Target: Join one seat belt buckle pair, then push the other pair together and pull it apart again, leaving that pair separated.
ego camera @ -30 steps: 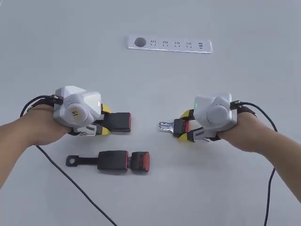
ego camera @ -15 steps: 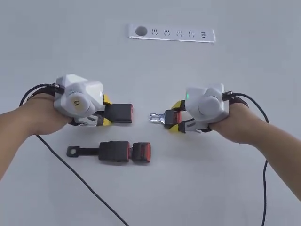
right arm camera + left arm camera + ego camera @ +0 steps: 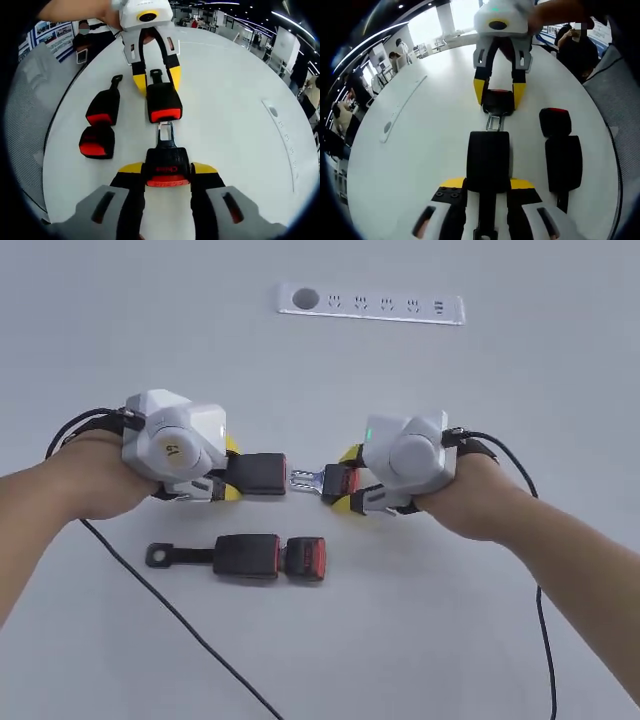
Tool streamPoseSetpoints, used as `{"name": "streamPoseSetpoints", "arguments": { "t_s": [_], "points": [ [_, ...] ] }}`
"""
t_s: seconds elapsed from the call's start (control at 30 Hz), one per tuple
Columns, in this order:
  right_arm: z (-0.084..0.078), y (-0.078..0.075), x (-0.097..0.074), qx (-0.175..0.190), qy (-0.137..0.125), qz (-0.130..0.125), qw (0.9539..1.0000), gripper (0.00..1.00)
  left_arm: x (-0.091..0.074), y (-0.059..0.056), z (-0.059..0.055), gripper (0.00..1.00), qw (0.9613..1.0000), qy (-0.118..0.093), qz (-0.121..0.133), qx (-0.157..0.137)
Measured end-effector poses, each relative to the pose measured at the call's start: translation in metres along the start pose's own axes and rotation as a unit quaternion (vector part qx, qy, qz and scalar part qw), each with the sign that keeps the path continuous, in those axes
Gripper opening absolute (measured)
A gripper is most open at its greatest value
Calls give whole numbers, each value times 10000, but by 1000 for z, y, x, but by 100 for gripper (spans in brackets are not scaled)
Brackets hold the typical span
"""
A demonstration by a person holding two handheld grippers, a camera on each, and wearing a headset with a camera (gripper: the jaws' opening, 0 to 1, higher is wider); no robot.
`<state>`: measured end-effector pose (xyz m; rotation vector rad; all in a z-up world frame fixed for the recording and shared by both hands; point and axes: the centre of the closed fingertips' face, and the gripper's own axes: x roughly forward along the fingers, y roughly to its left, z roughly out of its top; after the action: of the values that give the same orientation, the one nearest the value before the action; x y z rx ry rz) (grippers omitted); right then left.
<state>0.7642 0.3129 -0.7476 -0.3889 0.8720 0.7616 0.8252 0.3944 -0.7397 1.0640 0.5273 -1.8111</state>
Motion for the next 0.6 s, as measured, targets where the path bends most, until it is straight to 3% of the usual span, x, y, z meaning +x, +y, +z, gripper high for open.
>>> {"name": "streamPoseSetpoints", "arguments": {
  "t_s": [0.3,0.6],
  "points": [
    [8,0,5,-42,-101,-38,9999,33,0,0,0,31,10000,11,-5,-4],
    [14,1,11,-174,-94,100,9998,33,2,-1,1,30,9999,13,-102,65]
  ]
}}
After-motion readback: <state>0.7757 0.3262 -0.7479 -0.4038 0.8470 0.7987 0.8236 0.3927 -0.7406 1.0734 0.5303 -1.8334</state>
